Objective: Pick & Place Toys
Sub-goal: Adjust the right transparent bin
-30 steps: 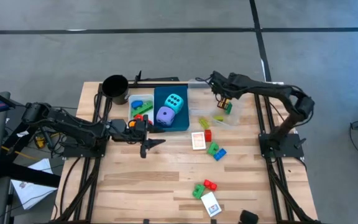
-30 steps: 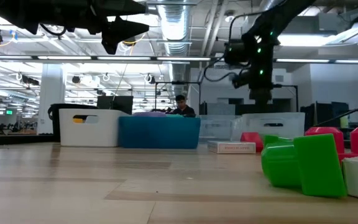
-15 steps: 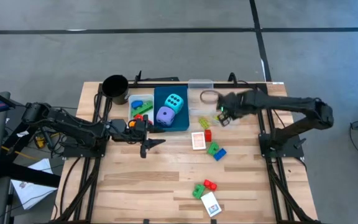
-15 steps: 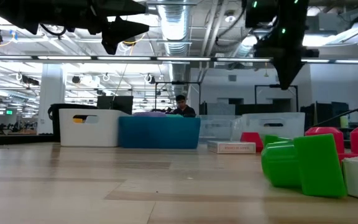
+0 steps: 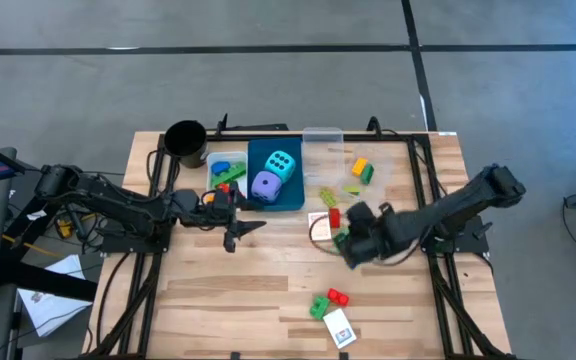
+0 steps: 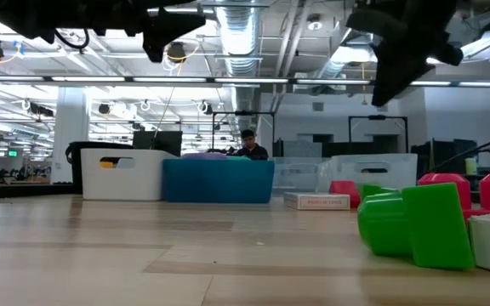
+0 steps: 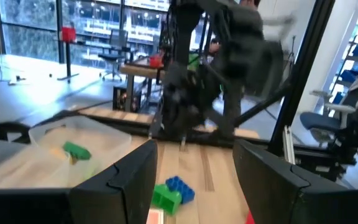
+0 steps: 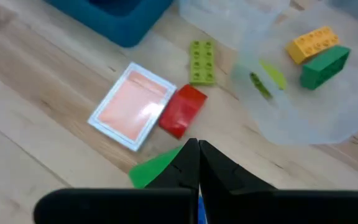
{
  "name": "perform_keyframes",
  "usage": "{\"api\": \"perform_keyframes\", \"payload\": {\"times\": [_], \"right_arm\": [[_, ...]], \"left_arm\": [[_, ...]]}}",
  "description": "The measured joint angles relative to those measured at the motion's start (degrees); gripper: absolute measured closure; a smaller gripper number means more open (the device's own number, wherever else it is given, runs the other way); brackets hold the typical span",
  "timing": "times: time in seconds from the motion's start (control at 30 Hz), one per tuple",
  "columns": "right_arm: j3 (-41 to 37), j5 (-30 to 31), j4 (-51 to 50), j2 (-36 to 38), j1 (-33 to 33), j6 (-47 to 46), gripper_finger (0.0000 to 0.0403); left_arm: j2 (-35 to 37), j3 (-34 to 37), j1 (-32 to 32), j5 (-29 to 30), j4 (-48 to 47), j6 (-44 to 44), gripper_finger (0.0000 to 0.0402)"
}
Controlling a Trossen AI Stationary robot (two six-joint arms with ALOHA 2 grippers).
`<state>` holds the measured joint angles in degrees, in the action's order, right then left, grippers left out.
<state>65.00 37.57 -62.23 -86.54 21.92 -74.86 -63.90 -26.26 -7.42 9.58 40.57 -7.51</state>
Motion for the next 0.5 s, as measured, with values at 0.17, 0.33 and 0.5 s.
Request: {"api": "perform_keyframes", "payload": {"times": [0.17, 0.33, 0.5], "right_arm": [[0.1, 1.5, -2.8, -7.0, 1.2, -4.5, 0.0403], [0.0, 1.5, -12.2, -12.5, 0.3, -11.6, 0.0403], [0.0, 1.6, -16.7, -16.5, -0.1, -14.7, 0.0403]], "left_arm": [[0.0, 0.0, 0.1, 0.0, 1.2, 0.1, 0.0198], [0.0, 0.0, 1.4, 0.0, 1.3, 0.2, 0.0198], [0.0, 0.0, 2.9, 0.0, 1.7, 0.2, 0.0198]]}}
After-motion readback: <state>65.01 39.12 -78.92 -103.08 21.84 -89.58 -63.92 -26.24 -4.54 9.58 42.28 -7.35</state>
